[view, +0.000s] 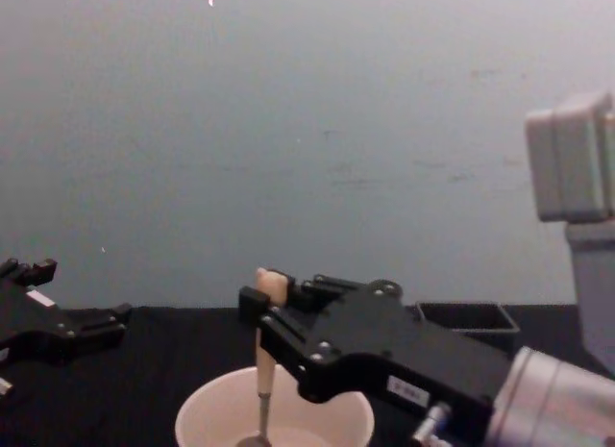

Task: Pick up the stirring spoon with one hand, stir inside the cup, then place it back in its original position.

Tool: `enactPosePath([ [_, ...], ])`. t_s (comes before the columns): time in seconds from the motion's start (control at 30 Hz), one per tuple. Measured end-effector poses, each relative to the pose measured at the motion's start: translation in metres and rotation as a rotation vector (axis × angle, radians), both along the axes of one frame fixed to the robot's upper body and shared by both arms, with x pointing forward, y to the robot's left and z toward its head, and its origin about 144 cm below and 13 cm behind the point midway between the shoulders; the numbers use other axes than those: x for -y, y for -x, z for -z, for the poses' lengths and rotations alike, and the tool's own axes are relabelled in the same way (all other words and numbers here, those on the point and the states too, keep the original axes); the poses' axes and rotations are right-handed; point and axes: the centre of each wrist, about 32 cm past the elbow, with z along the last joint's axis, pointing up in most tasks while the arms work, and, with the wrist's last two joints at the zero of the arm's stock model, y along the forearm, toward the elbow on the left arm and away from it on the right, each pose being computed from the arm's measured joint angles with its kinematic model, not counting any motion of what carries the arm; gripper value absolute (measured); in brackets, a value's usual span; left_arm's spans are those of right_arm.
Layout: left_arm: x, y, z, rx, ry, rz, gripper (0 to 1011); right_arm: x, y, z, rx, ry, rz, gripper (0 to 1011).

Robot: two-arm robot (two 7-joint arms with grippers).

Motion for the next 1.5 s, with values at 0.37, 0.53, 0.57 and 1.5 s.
enactPosePath([
  [0.37, 0.0, 0.0, 0.0, 0.0, 0.0, 0.0, 1001, -0.007, -0.021, -0.001, 0.021, 0.004, 0.06, 212],
  [0.53, 0.0, 0.0, 0.0, 0.0, 0.0, 0.0, 1001, -0.002, -0.027, 0.0, 0.02, 0.003, 0.092, 212],
  [0.57, 0.0, 0.0, 0.0, 0.0, 0.0, 0.0, 1001, -0.001, -0.027, 0.0, 0.021, 0.003, 0.095, 212],
  [1.5, 0.0, 0.0, 0.0, 0.0, 0.0, 0.0, 1001, 0.009, 0.002, 0.004, -0.026, 0.004, 0.057, 212],
])
